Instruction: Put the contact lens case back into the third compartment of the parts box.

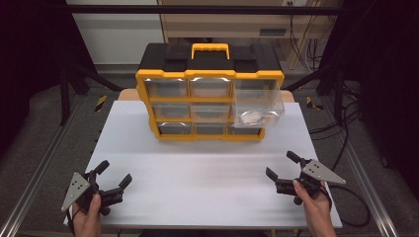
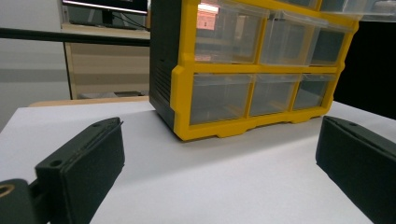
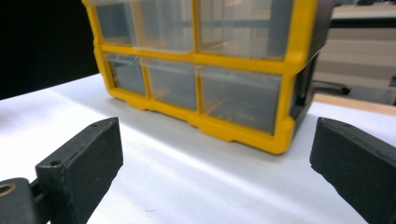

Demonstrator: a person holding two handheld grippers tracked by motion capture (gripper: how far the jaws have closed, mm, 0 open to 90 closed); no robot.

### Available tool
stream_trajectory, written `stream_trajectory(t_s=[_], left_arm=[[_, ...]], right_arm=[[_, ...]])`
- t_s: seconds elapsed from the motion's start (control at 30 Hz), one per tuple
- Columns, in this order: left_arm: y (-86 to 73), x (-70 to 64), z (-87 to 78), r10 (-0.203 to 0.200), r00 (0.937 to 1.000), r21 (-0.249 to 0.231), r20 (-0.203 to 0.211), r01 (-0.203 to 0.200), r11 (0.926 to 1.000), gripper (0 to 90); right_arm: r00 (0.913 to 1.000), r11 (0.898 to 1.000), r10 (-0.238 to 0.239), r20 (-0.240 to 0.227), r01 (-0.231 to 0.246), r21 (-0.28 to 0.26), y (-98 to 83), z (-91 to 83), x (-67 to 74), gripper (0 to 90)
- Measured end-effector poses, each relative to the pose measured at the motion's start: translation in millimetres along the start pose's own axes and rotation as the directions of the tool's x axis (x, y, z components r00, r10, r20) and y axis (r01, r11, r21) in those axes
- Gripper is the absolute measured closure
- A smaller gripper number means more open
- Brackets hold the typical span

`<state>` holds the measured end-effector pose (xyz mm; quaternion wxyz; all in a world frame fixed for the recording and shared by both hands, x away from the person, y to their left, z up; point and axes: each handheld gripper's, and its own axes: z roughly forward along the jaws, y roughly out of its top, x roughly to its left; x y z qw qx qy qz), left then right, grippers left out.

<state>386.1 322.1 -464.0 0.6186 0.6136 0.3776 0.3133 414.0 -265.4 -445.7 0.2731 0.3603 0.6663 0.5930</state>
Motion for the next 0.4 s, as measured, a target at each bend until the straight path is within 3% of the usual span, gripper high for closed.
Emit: stream_trajectory(t_s=[0.13, 0.4], left_arm=[[-0.3, -0.9, 0.3, -0.016, 0.9998, -0.01, 0.014, 0.016, 0.9998, 0.9], [-1.0, -3.5, 2.0, -0.011, 0.9996, -0.006, 0.024, 0.011, 0.9999, 0.9]], right_arm=[[0.9992, 1.0, 0.007, -0.039, -0.006, 0.017, -5.7, 11.7, 5.5, 3.5], [0.9984, 1.0, -0.008, -0.056, 0.009, 0.011, -9.2, 25.3, 17.3, 4.4]])
